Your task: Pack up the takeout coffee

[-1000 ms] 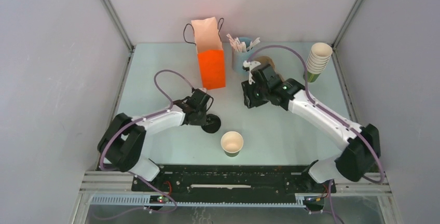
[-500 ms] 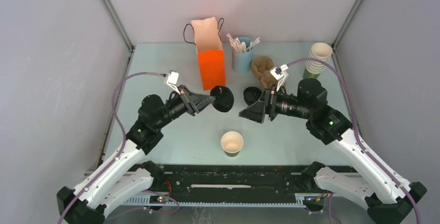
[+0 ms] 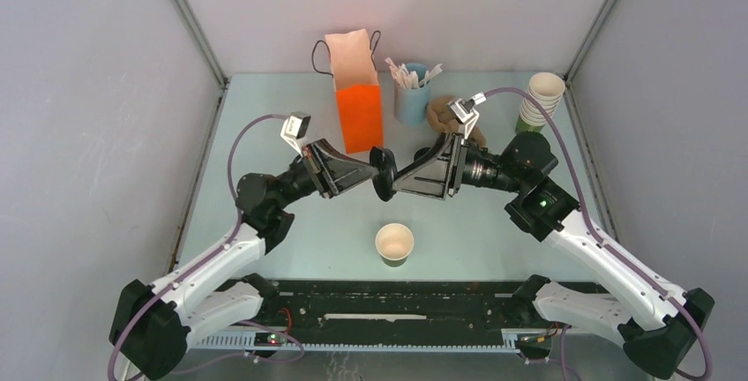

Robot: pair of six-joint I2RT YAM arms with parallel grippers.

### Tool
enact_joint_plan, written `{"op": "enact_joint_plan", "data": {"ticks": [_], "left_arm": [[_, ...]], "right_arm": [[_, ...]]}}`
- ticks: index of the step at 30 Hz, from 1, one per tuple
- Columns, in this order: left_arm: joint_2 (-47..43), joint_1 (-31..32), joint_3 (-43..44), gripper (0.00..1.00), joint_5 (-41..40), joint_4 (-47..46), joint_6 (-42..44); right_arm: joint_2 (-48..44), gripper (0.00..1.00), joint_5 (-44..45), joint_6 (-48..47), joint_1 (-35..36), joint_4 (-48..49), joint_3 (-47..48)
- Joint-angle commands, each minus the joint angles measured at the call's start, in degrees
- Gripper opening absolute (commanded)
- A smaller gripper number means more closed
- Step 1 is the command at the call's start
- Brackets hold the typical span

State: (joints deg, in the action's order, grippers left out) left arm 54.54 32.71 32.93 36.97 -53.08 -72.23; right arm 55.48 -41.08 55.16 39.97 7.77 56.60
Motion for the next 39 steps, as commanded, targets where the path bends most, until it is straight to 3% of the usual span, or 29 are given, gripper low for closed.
{"op": "enact_joint_plan", "data": {"ticks": [1, 28, 39], "left_arm": [[0.0, 0.5, -0.2, 0.00, 4.5, -10.8, -5.2], [2.3, 0.5, -0.6, 0.00, 4.7, -14.6, -7.3], [2.7, 0.5, -0.5, 0.00, 4.8, -13.7, -6.7]], "right_arm": [[0.9, 0.96, 0.0, 6.8, 2.1, 8.4, 0.0], [3.1, 1.00, 1.4, 10.8, 6.8, 14.6, 0.0], [3.6, 0.96, 1.5, 10.5, 7.2, 14.6, 0.1]]}}
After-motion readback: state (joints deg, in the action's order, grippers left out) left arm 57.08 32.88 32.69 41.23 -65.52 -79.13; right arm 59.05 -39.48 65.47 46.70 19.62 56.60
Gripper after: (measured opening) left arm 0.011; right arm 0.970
